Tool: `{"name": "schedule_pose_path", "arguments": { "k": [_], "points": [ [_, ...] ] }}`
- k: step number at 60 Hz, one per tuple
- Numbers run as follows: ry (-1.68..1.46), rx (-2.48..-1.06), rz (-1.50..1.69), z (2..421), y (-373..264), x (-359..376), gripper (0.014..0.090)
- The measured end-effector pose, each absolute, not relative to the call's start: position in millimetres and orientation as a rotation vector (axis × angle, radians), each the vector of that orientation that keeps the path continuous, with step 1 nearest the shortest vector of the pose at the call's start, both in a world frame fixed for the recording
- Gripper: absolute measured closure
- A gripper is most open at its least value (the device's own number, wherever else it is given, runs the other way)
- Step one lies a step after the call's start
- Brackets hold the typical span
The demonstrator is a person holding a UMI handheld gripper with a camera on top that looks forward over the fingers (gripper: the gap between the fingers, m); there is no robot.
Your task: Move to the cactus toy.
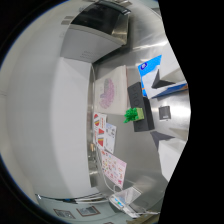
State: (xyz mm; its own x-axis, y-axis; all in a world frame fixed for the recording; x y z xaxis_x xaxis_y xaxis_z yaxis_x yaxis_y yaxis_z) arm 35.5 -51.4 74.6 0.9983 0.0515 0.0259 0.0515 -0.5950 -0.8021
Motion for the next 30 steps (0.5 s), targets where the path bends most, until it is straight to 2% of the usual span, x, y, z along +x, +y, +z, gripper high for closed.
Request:
{"name": "schedule_pose_path", "arguments": {
  "k": [16,30],
  "points": [
    [-0.097,-2.229,0.020,60,7,29,0.0207],
    [-0.104,-2.248,0.027,47,29,25,0.0207]
  ]
}}
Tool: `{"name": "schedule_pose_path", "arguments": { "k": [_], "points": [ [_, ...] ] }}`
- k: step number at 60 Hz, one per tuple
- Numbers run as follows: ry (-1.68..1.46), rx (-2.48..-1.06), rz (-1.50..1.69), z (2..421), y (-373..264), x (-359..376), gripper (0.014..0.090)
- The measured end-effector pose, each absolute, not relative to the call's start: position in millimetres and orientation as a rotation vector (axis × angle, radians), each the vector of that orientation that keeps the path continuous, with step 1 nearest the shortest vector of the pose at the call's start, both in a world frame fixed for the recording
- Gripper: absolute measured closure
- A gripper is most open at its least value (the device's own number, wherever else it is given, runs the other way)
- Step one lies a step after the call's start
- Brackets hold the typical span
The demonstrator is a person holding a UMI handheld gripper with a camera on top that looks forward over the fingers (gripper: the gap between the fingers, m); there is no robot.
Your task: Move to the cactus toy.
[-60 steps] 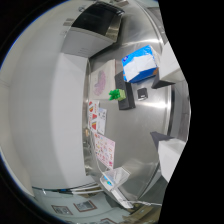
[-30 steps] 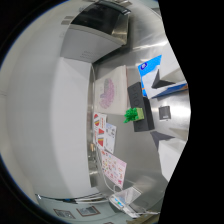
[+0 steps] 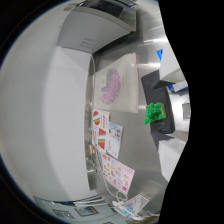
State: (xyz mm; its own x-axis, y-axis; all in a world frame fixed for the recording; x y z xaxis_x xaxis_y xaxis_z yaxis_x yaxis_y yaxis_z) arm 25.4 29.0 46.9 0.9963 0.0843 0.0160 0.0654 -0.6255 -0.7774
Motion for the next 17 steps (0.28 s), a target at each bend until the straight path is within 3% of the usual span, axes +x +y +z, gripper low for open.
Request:
{"name": "schedule_pose_path", "arguments": {
  "k": [17],
  "points": [
    [-0.101,-2.256,0.024,41.4,31.3,26.0,0.0210]
  ]
}}
